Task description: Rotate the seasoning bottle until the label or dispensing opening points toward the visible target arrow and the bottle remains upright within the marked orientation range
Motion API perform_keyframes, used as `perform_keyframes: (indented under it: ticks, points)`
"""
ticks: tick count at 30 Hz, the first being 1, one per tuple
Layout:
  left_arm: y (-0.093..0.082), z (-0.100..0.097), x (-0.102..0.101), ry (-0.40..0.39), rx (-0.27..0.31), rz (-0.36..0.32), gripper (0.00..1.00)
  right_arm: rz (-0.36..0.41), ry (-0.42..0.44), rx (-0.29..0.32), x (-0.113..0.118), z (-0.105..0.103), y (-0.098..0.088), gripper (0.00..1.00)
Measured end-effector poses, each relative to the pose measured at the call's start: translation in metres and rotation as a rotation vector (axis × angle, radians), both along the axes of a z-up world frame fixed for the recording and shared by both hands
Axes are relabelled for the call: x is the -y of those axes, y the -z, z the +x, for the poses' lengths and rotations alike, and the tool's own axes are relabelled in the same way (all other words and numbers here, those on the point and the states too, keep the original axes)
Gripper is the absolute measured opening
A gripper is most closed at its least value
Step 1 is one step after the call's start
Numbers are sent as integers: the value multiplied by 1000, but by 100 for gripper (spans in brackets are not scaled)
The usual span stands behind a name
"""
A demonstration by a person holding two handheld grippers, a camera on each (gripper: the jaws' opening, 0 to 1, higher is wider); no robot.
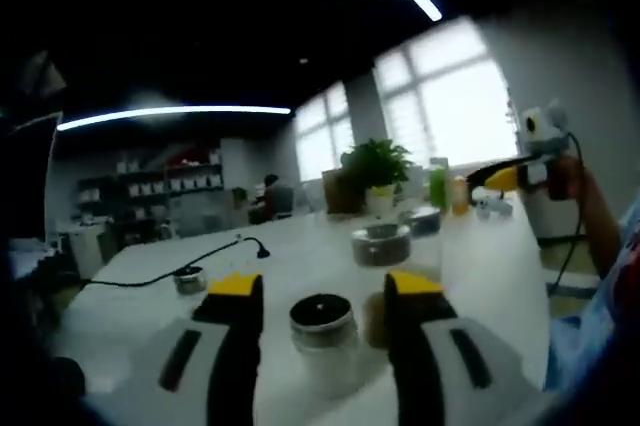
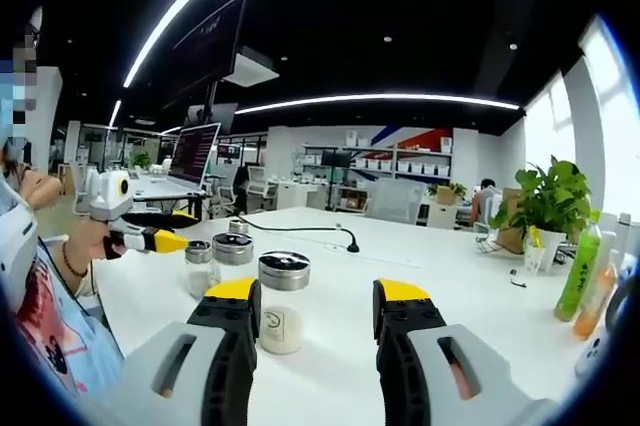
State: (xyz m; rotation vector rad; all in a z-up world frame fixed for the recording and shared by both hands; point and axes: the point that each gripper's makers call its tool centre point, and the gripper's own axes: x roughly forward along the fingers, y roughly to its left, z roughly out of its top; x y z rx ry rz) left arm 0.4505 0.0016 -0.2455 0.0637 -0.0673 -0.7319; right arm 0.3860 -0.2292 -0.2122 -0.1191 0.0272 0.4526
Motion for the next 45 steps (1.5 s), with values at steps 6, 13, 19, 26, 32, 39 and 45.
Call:
perform_keyframes:
  ticks: [6, 13, 19, 26, 32, 39, 45]
  points:
    - [6, 4, 4, -1, 6, 21, 38, 1, 3, 8, 3, -1, -3, 45]
    - [15, 10, 11, -7, -37, -10, 39, -3, 9, 14, 6, -3, -4, 45]
    - [16, 17, 7, -18, -46, -23, 38, -4, -3, 9, 2, -3, -3, 45]
    - [21, 19, 8, -20, -63, -2, 37, -4, -12, 3, -1, -3, -1, 45]
    - [26, 18, 9, 37, -77, -6, 33, -6, -10, 2, -3, -4, -1, 45]
    - [26, 18, 9, 63, -72, -7, 33, -9, -27, -9, -8, -2, 2, 45]
    - [26, 17, 9, 78, -72, -12, 33, -7, -23, -9, -7, -3, 2, 45]
